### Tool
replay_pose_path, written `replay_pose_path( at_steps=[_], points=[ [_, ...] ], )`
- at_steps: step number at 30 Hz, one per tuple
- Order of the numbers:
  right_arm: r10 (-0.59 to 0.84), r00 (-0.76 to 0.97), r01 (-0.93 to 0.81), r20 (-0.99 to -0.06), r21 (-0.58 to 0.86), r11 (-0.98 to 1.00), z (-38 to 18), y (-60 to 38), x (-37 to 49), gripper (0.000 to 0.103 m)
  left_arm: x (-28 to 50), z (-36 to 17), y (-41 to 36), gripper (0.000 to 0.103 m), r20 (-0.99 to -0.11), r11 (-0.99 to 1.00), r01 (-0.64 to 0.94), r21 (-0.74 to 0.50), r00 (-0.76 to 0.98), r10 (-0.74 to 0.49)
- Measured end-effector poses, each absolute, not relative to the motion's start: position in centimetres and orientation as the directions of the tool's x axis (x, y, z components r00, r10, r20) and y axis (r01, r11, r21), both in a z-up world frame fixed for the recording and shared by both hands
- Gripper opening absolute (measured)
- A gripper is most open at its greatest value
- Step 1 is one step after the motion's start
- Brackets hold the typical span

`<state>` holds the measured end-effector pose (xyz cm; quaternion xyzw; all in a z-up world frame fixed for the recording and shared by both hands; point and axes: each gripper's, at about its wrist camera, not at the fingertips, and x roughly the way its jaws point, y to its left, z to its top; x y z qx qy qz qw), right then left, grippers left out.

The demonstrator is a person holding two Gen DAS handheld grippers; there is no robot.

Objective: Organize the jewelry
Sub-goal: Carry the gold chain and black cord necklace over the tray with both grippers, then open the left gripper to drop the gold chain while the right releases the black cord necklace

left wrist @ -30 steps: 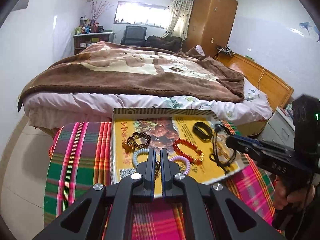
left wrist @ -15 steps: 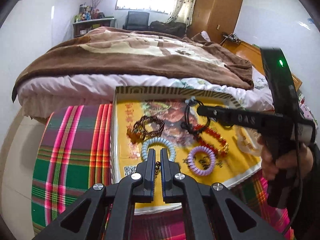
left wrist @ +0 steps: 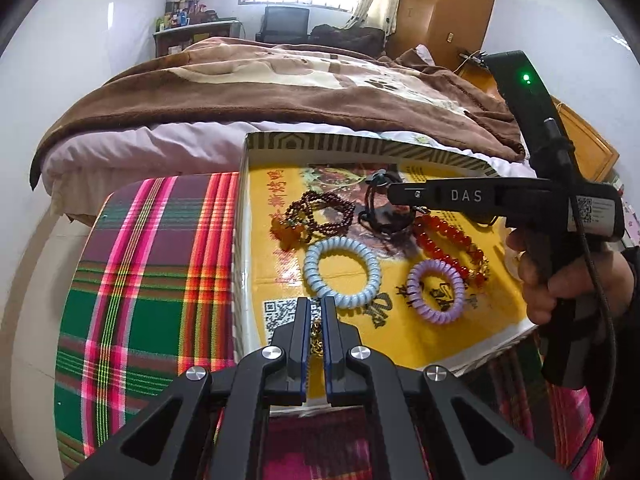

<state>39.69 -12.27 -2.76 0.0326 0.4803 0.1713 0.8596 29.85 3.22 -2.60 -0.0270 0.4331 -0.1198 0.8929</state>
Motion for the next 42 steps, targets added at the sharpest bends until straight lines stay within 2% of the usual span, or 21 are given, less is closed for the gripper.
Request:
replay_pose_path(
  at_steps=[10,13,16,17,18,20,23,26,42],
  points=[
    [0.305,0.473,-0.258,-0.827,0.201,0.945,-3.1,-12.2,39.8,0.018,29.6,-3.0,3.3,0.006,-0.779,0.975,0.167,-0.145,0.589,-0.216],
    [0.304,0.474,-0.263,-0.826,0.196,0.945,-2.9,-12.1,39.7,0.019,29.5,-2.9,3.3,0.009,-0.778,0.975,0.168,-0.143,0.590,-0.216],
    [0.308,0.479,-0.257,-0.822,0.204,0.945,-2.8,-12.1,39.5,0.022,29.5,-2.6,3.3,0.024,-0.773,0.973,0.171,-0.152,0.593,-0.225],
    [0.310,0.482,-0.258,-0.819,0.206,0.944,-2.6,-12.2,39.4,0.025,29.4,-2.5,3.2,0.034,-0.770,0.972,0.175,-0.155,0.595,-0.230],
    [0.311,0.486,-0.258,-0.817,0.205,0.944,-2.5,-12.2,39.3,0.027,29.4,-2.4,3.2,0.039,-0.768,0.970,0.181,-0.161,0.594,-0.238],
    [0.314,0.493,-0.259,-0.811,0.207,0.943,-2.1,-12.3,39.0,0.035,29.2,-2.2,3.0,0.042,-0.767,0.969,0.187,-0.161,0.594,-0.242],
    [0.318,0.506,-0.261,-0.802,0.209,0.942,-1.3,-12.5,38.4,0.035,29.0,-1.9,3.0,0.044,-0.767,0.970,0.182,-0.161,0.595,-0.240],
    [0.330,0.520,-0.263,-0.788,0.220,0.939,-0.4,-12.9,37.6,0.036,28.5,-1.3,3.0,0.054,-0.762,0.973,0.174,-0.154,0.606,-0.229],
    [0.424,0.580,-0.348,-0.696,0.259,0.901,4.9,-14.5,28.8,0.036,22.1,3.3,2.5,0.063,-0.703,0.977,0.184,-0.107,0.681,-0.205]
  ],
)
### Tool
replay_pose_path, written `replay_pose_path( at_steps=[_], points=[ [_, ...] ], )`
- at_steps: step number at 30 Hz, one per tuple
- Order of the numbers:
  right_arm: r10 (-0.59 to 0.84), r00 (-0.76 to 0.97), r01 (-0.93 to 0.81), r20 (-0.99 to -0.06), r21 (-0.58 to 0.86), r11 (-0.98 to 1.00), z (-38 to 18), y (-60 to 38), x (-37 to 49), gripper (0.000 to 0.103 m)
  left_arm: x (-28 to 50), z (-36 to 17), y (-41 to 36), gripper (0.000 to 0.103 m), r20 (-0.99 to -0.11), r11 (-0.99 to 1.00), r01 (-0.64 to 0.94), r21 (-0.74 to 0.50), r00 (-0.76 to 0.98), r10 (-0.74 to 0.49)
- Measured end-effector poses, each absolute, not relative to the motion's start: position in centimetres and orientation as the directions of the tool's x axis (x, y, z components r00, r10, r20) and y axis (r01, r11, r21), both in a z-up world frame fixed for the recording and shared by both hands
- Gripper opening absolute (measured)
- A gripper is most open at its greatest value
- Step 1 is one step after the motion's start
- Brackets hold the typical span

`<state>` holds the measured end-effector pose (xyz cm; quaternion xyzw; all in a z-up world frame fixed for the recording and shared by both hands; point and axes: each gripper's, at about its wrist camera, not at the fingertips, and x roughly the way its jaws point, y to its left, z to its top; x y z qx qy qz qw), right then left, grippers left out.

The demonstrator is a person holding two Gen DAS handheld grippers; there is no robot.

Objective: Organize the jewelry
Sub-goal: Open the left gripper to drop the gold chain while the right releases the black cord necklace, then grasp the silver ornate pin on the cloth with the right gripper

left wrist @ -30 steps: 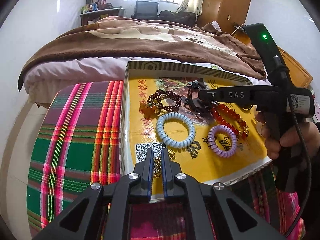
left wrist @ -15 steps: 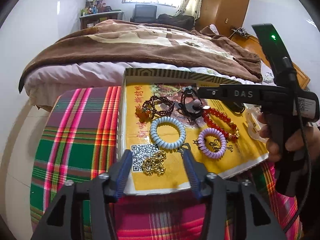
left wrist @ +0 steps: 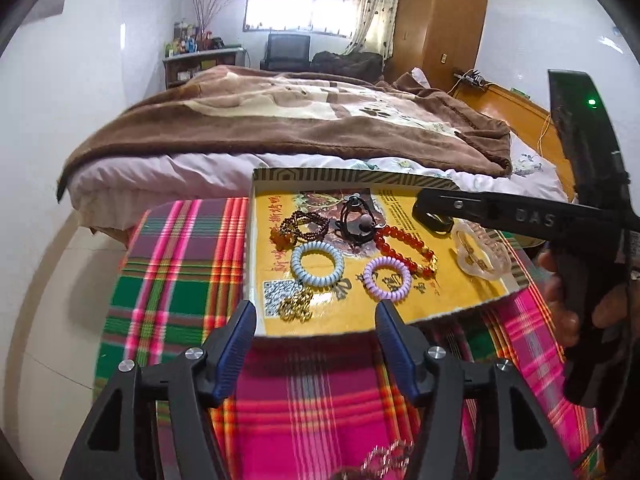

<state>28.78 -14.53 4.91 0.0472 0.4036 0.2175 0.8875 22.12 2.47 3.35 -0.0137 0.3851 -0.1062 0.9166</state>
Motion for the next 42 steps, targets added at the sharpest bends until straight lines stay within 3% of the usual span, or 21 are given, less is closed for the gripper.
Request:
replay_pose_path(
  at_steps=[12,27,30,33,37,39,42],
  points=[
    [0.465,0.512,-0.422,-0.722,0.260,0.869,2.0,-15.3,21.6,0.036,15.7,3.0,5.1,0.066,-0.704,0.981,0.149,-0.124,0.683,-0.193],
    [0.484,0.336,-0.682,-0.808,0.146,0.717,-3.6,-8.4,16.4,0.036,12.0,-1.1,7.0,0.066,-0.771,0.981,0.114,-0.156,0.607,-0.193],
    [0.486,0.328,-0.698,-0.810,0.139,0.703,-4.1,-7.7,16.4,0.048,11.7,-1.2,7.2,0.066,-0.772,0.981,0.113,-0.159,0.606,-0.194],
    [0.478,0.340,-0.716,-0.810,0.107,0.690,-4.2,-7.1,16.3,0.049,11.8,-1.4,7.1,0.066,-0.776,0.981,0.111,-0.159,0.601,-0.194],
    [0.447,0.363,-0.728,-0.818,0.050,0.684,-4.3,-6.6,16.1,0.049,11.9,-1.6,6.9,0.066,-0.780,0.980,0.112,-0.163,0.594,-0.198],
    [0.430,0.385,-0.732,-0.817,0.013,0.681,-4.3,-6.4,15.9,0.038,12.0,-1.7,6.7,0.066,-0.782,0.980,0.117,-0.163,0.590,-0.200],
    [0.426,0.394,-0.721,-0.814,0.014,0.693,-4.3,-6.9,15.9,0.037,12.2,-1.8,6.2,0.066,-0.787,0.979,0.129,-0.157,0.583,-0.203]
  ],
)
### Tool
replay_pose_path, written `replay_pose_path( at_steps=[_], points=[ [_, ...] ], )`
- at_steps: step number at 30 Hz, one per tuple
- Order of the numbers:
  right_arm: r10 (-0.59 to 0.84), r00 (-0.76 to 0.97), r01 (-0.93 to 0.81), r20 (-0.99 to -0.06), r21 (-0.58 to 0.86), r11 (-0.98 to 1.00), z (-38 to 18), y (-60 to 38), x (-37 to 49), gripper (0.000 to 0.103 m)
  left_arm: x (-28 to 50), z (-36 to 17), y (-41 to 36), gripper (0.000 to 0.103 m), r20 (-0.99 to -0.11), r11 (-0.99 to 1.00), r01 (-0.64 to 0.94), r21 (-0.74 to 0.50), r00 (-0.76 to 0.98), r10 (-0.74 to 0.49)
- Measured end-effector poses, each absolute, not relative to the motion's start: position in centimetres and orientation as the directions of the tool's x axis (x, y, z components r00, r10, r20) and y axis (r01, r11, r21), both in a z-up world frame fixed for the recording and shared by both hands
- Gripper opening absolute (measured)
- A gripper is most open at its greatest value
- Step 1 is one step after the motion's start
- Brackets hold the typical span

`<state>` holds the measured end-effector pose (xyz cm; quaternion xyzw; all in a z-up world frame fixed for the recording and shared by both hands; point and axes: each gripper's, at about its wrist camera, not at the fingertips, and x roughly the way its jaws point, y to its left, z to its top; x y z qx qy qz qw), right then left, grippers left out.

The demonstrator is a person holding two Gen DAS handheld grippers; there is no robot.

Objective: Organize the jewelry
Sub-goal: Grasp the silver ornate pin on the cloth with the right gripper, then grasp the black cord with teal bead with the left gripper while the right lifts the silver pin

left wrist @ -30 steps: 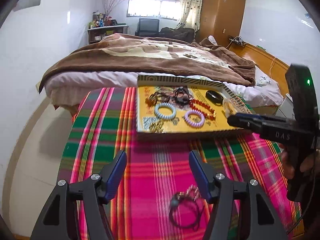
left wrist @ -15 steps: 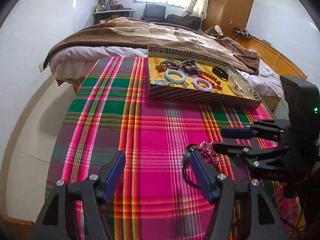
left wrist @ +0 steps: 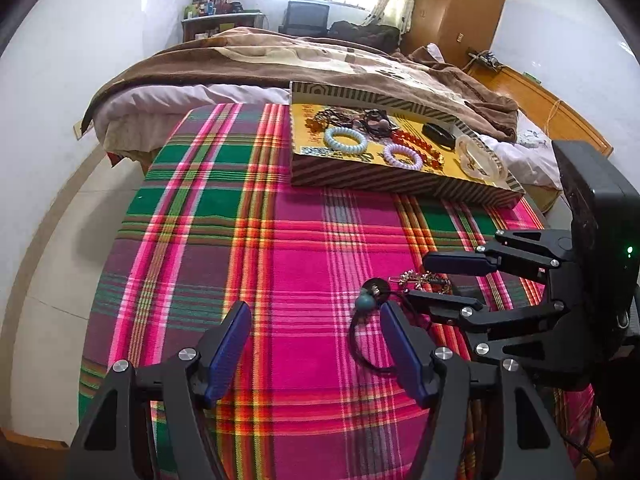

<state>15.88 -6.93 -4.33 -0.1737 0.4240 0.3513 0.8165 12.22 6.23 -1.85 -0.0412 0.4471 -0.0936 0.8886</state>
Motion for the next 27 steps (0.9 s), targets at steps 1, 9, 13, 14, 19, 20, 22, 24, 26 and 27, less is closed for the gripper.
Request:
replay_pose_path(
  at_steps=[1,9,13,14,19,20,22,24,26,27],
  points=[
    [0.426,0.395,-0.717,-0.814,0.017,0.696,-4.3,-7.1,15.9,0.037,12.3,-1.9,6.0,0.066,-0.789,0.979,0.132,-0.154,0.580,-0.202],
    [0.416,0.421,-0.668,-0.807,0.035,0.743,-4.1,-9.6,16.3,0.037,13.2,-3.0,4.4,0.066,-0.811,0.977,0.167,-0.135,0.548,-0.205],
    [0.431,0.434,-0.634,-0.791,0.072,0.770,-3.7,-11.1,16.5,0.037,13.5,-3.8,3.1,0.066,-0.829,0.980,0.186,-0.072,0.535,-0.163],
    [0.437,0.437,-0.628,-0.786,0.082,0.774,-3.6,-11.4,16.6,0.037,13.5,-3.9,2.8,0.066,-0.824,0.981,0.192,-0.040,0.549,-0.140],
    [0.456,0.458,-0.603,-0.763,0.109,0.790,-2.8,-12.6,16.6,0.037,14.3,-4.1,2.0,0.067,-0.822,0.982,0.189,-0.001,0.559,-0.108],
    [0.457,0.462,-0.599,-0.760,0.113,0.793,-2.6,-12.7,16.6,0.037,14.4,-4.1,1.8,0.066,-0.822,0.981,0.193,0.002,0.560,-0.108],
    [0.461,0.469,-0.592,-0.753,0.119,0.797,-2.4,-13.1,16.6,0.037,14.6,-4.1,1.6,0.062,-0.818,0.980,0.201,0.003,0.564,-0.113],
    [0.462,0.475,-0.583,-0.749,0.126,0.803,-2.3,-13.4,16.7,0.037,14.6,-3.9,1.2,0.035,-0.811,0.977,0.212,0.006,0.573,-0.119],
    [0.464,0.478,-0.576,-0.746,0.133,0.806,-2.2,-13.7,16.6,0.037,14.7,-3.8,0.9,0.020,-0.812,0.975,0.221,0.014,0.572,-0.118],
    [0.464,0.480,-0.573,-0.744,0.135,0.809,-2.1,-13.9,16.6,0.037,14.7,-3.7,0.8,0.019,-0.813,0.975,0.221,0.019,0.571,-0.114]
  ],
)
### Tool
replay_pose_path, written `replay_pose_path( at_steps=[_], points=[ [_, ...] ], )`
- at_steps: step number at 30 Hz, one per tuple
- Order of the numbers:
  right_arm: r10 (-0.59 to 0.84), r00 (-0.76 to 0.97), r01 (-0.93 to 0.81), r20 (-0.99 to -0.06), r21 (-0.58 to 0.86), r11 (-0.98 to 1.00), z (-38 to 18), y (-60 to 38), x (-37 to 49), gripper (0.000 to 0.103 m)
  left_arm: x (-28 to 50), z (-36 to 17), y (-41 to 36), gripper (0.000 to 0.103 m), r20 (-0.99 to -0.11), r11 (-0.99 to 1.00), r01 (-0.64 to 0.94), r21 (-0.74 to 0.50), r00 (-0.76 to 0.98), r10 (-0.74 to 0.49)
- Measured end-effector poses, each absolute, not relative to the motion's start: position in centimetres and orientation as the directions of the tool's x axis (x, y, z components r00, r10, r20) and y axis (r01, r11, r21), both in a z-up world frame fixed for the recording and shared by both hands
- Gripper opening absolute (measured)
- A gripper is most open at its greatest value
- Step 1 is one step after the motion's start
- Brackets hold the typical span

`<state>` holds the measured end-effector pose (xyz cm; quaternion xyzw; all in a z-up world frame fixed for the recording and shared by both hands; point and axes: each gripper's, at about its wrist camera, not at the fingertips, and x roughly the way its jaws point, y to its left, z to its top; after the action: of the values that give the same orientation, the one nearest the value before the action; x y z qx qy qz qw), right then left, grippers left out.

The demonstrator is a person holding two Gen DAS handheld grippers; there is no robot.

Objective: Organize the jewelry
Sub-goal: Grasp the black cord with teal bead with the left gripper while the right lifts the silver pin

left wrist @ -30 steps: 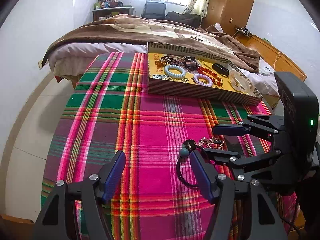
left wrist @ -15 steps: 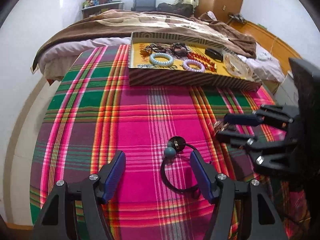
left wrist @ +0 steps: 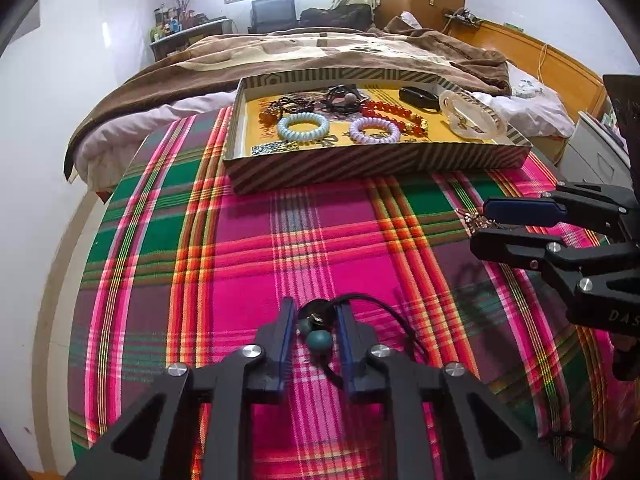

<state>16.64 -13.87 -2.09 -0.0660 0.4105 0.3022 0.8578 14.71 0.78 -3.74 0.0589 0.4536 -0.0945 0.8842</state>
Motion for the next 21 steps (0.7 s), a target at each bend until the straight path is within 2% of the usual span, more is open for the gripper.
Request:
replay_pose_path(
  at_steps=[12,21],
  points=[
    [0.468,0.535,-0.536,-0.703,0.147,0.832,-0.2,-15.7,17.2,0.037,15.2,-0.6,1.0,0.019,-0.762,0.975,0.222,-0.009,0.630,-0.150],
    [0.438,0.604,-0.464,-0.666,0.154,0.873,1.9,-17.8,19.4,0.037,18.7,2.2,1.2,0.019,-0.715,0.978,0.209,-0.031,0.679,-0.168]
  ],
)
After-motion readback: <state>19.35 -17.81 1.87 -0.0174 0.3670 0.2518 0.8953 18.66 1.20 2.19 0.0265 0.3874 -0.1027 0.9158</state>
